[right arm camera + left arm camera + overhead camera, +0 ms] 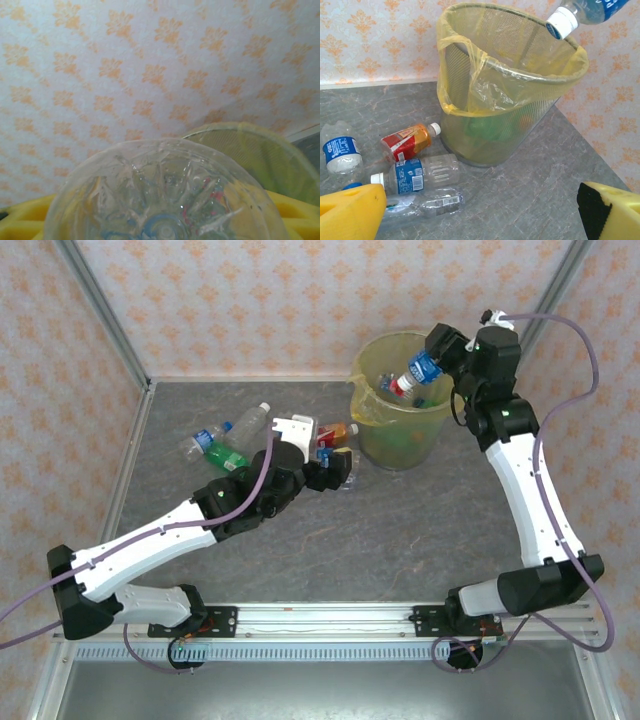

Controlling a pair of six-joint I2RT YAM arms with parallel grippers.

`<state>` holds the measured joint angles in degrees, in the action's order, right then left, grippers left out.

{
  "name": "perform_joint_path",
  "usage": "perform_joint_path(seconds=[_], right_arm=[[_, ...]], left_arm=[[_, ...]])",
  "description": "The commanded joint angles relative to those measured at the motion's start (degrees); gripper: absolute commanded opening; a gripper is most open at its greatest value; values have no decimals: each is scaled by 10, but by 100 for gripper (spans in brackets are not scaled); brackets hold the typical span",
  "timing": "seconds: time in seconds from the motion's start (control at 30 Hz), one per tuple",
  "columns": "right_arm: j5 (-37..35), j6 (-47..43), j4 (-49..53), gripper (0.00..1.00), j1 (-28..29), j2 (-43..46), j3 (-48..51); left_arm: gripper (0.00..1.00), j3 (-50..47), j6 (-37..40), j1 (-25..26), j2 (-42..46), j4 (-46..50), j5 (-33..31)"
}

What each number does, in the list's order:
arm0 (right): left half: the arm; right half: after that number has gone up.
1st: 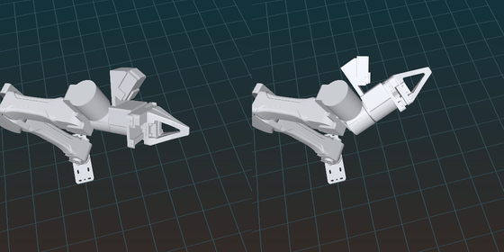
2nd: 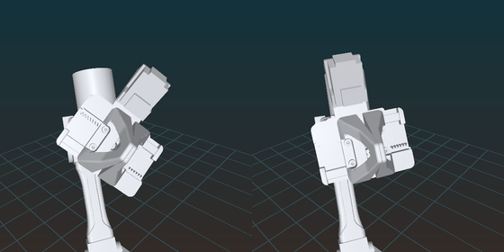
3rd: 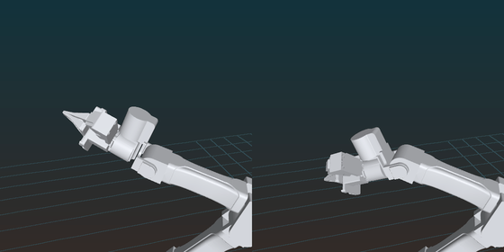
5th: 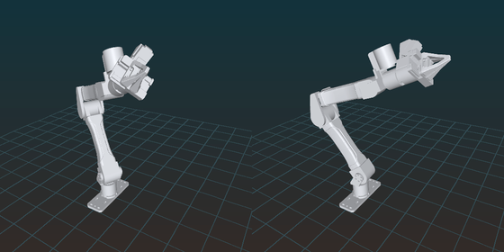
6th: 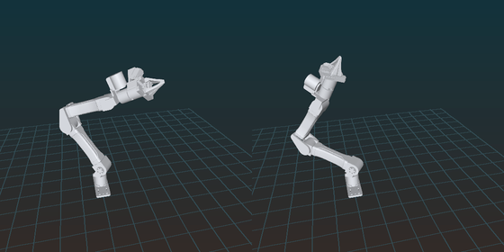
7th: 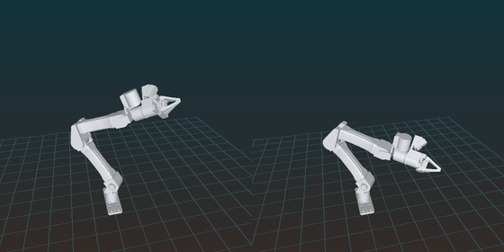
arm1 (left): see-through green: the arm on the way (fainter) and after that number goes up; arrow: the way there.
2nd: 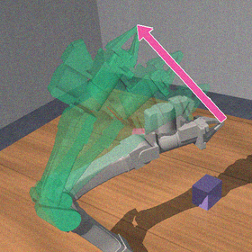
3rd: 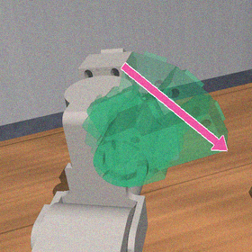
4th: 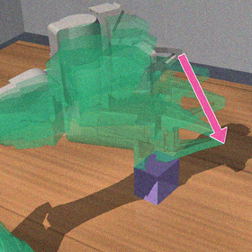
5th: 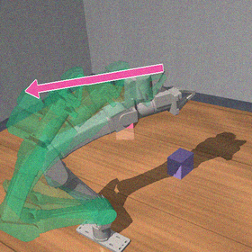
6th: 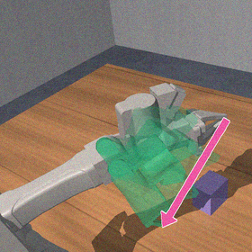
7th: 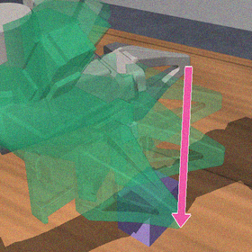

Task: Put the plastic bottles in the bin

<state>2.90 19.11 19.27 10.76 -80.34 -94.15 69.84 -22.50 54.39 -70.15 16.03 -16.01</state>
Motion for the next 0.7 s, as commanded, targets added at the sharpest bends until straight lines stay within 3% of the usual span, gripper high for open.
perform_joint_path(seconds=[0.0,0.33,0.47,0.57,0.67], right_arm=[[-57,-26,-16,64,-2,-23,-18],[-55,-48,12,66,5,-77,-29],[-34,-56,10,75,16,-68,-13],[-32,-56,3,95,19,-53,4],[-38,-59,5,100,19,-38,12]], left_arm=[[99,-8,-5,1,20,-5,-25],[99,-5,1,-1,16,-3,-32],[99,1,3,-3,7,-1,-30],[99,8,5,-5,-3,1,-27],[99,13,5,-6,-10,2,-22]])
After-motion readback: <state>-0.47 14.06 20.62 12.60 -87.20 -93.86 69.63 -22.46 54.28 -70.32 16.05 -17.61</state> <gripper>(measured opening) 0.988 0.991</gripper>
